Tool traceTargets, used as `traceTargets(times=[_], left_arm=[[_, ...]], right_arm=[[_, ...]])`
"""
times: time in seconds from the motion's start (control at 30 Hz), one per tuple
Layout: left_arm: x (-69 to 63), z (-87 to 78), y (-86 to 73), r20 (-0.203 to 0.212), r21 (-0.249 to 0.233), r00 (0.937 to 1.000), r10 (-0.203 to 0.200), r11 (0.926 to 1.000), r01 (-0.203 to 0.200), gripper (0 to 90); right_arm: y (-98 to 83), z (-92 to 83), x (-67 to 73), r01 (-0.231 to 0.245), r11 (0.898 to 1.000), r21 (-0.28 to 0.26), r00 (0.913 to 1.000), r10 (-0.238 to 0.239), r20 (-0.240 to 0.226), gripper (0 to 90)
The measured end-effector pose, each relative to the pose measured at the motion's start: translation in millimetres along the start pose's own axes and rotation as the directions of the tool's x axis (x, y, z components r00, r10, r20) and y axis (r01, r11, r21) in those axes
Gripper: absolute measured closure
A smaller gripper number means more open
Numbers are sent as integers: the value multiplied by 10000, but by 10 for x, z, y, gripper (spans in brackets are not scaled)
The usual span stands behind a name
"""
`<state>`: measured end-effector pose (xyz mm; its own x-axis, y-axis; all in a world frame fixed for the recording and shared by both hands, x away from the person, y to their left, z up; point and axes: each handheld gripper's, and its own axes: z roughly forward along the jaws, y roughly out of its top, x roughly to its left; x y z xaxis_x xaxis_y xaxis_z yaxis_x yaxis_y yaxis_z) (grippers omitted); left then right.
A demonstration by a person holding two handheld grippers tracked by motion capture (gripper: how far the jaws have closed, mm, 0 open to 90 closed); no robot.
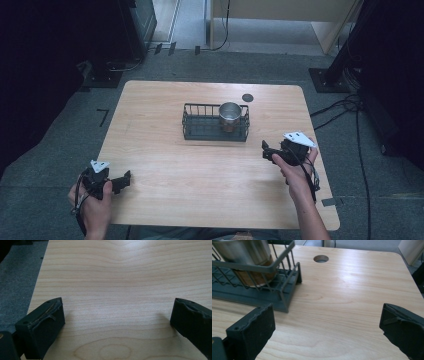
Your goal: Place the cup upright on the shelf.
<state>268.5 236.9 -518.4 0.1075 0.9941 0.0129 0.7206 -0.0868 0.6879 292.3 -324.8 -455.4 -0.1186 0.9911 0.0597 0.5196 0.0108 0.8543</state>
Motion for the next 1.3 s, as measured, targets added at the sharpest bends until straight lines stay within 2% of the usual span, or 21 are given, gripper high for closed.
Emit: traceTargets(times=[0.73, 0.9, 1.3], left_arm=[[0, 0, 0, 0, 0, 10000, 0, 10000, 0, 0], [0, 0, 0, 0, 0, 10000, 0, 10000, 0, 0], [0, 0, 0, 1, -2, 10000, -1, 10000, 1, 0]], right_arm=[[-464, -162, -436, -599, 9971, 476, 9950, 558, 830, 1], [-595, -192, -511, -840, 9941, 687, 9921, 769, 996, 1], [-923, -260, -673, -1060, 9854, 1335, 9869, 877, 1357, 1]])
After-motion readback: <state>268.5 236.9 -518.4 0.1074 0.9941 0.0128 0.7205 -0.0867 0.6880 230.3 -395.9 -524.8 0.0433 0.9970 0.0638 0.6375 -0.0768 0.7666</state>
